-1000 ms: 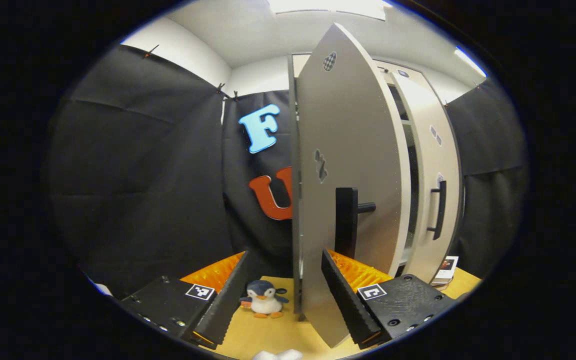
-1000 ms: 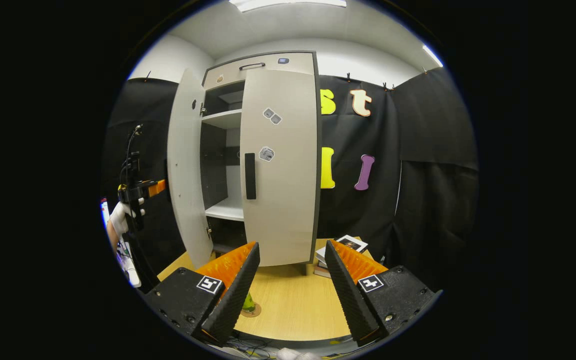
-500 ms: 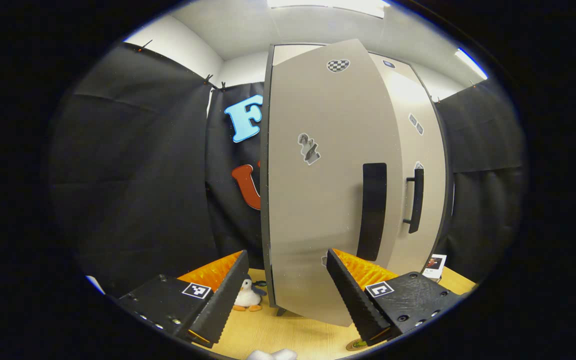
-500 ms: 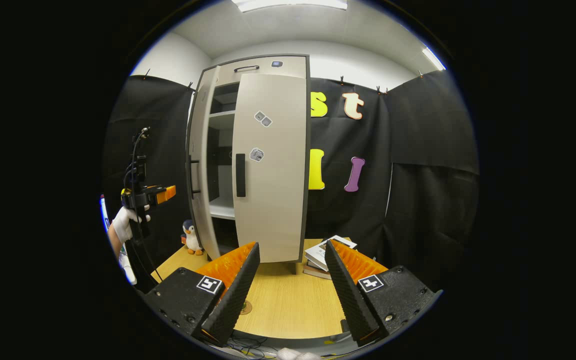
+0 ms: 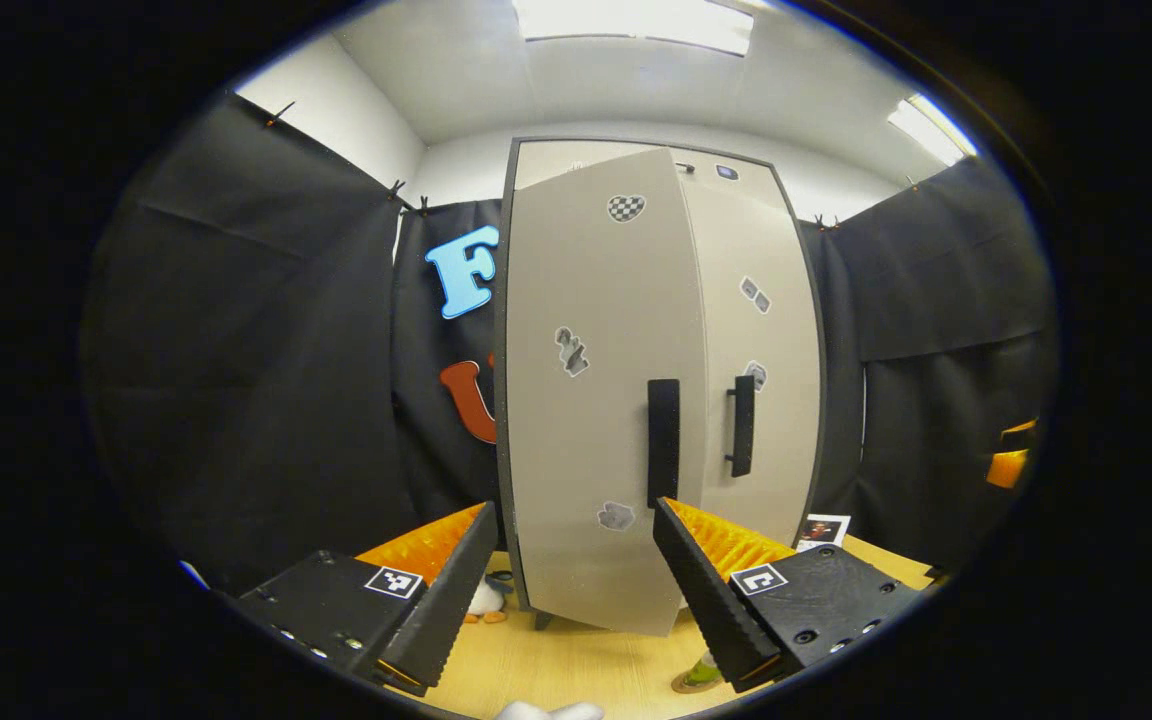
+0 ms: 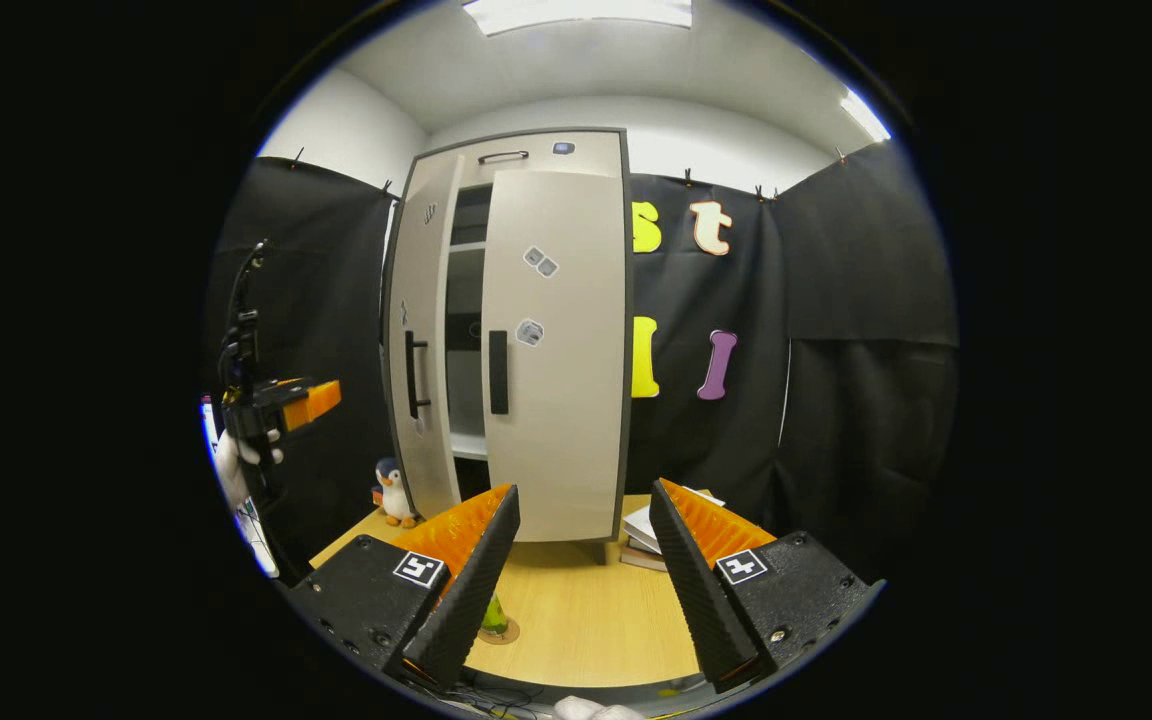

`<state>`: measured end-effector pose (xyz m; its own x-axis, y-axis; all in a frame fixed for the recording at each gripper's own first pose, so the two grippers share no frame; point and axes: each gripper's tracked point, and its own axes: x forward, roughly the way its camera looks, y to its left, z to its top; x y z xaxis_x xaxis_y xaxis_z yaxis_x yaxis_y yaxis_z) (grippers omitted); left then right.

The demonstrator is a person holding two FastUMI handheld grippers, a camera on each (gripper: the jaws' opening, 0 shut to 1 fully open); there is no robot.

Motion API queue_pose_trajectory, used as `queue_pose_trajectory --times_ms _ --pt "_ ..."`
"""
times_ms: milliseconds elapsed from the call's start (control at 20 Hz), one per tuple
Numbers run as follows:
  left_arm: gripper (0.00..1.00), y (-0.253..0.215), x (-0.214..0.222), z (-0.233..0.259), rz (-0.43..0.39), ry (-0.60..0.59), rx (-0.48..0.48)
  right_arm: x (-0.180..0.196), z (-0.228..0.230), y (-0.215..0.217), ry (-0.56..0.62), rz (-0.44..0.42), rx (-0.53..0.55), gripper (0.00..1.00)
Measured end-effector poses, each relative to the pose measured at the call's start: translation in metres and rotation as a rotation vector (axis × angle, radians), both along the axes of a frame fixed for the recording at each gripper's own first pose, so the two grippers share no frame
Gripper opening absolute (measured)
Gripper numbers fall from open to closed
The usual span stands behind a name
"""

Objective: Grasp the bottle in the cabinet with the left hand and place it on the coaster, then close the right door with the right hand and the left door with the left hand.

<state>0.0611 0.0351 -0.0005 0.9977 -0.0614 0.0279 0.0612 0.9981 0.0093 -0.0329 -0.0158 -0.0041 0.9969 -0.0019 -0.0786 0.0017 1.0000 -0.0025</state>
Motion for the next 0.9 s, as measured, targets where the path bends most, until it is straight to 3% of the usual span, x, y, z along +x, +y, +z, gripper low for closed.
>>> queue_pose_trajectory --times_ms 450,650,900 --pt "0.96 0.015 -0.065 -0.020 0.057 0.047 -0.021 0.008 0.010 0.009 -0.065 -0.033 -0.020 0.81" --pt "0.96 0.025 -0.069 -0.027 0.094 0.057 0.002 0.014 0.006 0.021 -0.050 -0.016 -0.018 0.81" --pt "0.95 0.024 -0.066 -0.027 0.084 0.060 -0.010 0.023 0.006 0.036 -0.037 0.004 -0.032 0.81"
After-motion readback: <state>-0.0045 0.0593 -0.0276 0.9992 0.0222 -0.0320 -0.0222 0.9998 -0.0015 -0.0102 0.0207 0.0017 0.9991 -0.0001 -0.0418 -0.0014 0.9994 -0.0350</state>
